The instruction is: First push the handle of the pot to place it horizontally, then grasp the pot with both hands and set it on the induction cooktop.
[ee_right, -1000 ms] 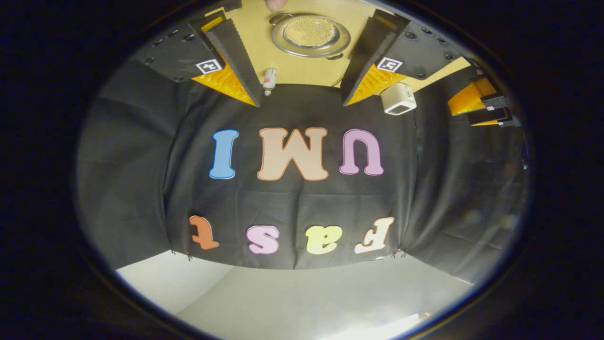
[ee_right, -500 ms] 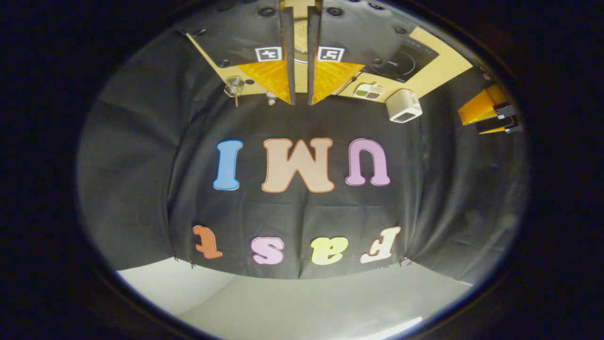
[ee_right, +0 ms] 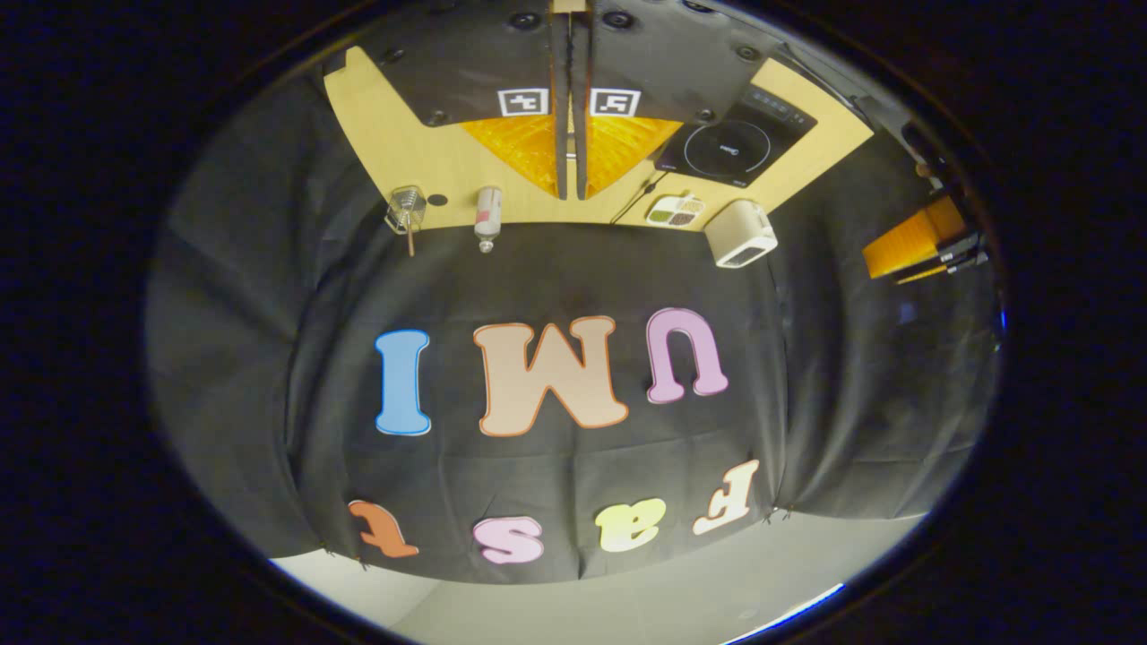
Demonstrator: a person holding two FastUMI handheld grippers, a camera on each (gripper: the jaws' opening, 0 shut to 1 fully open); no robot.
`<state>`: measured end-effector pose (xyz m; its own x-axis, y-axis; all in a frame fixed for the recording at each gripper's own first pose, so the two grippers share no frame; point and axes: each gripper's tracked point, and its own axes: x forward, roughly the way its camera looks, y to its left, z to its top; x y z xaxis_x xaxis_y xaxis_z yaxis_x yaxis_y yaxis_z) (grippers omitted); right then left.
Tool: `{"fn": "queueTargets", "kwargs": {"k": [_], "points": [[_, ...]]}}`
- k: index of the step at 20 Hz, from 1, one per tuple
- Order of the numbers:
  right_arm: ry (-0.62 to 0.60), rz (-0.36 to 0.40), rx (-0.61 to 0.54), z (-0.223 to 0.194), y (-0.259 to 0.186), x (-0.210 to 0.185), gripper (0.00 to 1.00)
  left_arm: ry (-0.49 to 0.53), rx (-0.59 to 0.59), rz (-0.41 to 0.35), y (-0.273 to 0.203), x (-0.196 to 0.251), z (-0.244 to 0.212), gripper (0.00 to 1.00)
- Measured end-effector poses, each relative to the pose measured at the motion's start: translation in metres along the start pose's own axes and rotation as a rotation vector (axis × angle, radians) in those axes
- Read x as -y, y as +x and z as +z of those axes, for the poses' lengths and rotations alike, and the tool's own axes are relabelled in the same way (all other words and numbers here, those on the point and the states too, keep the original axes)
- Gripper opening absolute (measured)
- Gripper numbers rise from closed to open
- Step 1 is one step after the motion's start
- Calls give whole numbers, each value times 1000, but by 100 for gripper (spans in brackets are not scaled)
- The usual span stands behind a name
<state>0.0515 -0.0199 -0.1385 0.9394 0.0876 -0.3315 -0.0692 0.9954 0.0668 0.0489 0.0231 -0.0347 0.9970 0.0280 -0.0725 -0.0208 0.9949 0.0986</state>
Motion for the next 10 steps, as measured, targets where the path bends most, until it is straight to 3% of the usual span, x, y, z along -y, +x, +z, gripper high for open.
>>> {"fn": "queueTargets", "kwargs": {"k": [3,8,10], "points": [[5,57,-58,-28,17,10,0,-7,-48,41,9,11,-11,96],[24,175,-165,-82,41,17,0,41,-110,103,15,30,-26,92],[28,215,-213,-108,48,18,3,49,-124,136,14,32,-28,99]]}}
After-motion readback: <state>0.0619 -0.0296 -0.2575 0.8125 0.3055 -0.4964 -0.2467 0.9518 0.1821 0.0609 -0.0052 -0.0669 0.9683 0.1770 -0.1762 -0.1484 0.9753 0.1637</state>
